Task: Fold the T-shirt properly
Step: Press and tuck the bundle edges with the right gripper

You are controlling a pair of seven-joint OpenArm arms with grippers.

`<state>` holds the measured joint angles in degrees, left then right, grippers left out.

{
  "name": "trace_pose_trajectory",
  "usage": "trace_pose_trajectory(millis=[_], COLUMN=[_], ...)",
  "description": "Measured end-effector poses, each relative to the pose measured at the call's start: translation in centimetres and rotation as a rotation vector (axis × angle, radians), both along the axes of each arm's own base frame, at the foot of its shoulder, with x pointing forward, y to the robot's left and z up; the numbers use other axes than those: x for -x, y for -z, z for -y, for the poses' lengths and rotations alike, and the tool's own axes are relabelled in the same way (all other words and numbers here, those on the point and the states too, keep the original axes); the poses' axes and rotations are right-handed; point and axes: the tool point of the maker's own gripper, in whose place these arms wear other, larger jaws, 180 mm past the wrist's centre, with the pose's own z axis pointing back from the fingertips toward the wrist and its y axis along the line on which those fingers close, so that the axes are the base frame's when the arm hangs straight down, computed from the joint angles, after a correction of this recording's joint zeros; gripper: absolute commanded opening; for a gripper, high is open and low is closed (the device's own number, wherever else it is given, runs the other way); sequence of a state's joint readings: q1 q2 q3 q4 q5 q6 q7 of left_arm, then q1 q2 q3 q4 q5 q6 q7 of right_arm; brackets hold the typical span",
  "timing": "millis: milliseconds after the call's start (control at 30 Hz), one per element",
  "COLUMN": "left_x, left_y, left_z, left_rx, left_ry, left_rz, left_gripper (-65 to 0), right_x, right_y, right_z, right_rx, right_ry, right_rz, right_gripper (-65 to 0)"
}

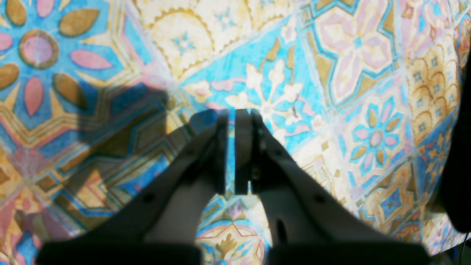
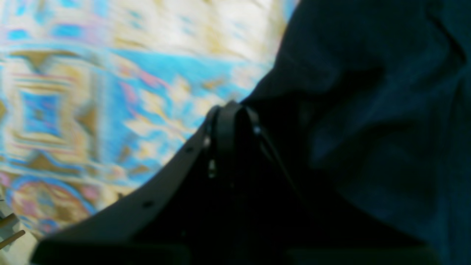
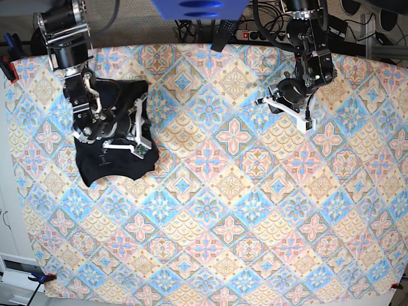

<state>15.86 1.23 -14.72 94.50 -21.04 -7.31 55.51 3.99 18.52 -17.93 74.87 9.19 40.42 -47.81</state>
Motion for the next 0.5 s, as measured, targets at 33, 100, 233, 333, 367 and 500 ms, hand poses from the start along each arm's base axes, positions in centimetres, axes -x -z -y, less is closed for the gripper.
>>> trace_pose_trajectory(millis=[33,100,233,333,367,500], left_x=[0.0,0.0,-0.1,-0.1,-0.1,-0.2], left_y=[0.0,0.0,-0.1,0.0,0.0,-0.3], left_z=[0.0,0.0,0.0,-0.1,-0.1,0.3], left_rx=[-0.001,0.000,0.000,-0.003,-0.001,0.046], left_ry=[0.000,0.000,0.000,0.000,0.000,-0.012], left_rz=[0.000,0.000,0.003,0.002,0.002,0.014], left_gripper=[-62.0,-62.0,-62.0,-62.0,-62.0,-62.0], right_x=[-0.2,-0.6,-0.9,-0.9,-0.9,-1.0], right_y=[-0.1,-0.1,-0.1,-0.2,-0.1,-1.4], right_z=[0.4,1.1,1.7,1.6,1.7,1.3], right_rx=[0.010,0.028,0.035,0.037,0.038,0.076], right_ry=[0.003,0.006,0.015,0.012,0.012,-0.028], right_rz=[0.001,-0.002,0.002,0.006,0.005,0.044], right_gripper=[-60.5,-60.5,-60.5,-60.5,-60.5,-60.5])
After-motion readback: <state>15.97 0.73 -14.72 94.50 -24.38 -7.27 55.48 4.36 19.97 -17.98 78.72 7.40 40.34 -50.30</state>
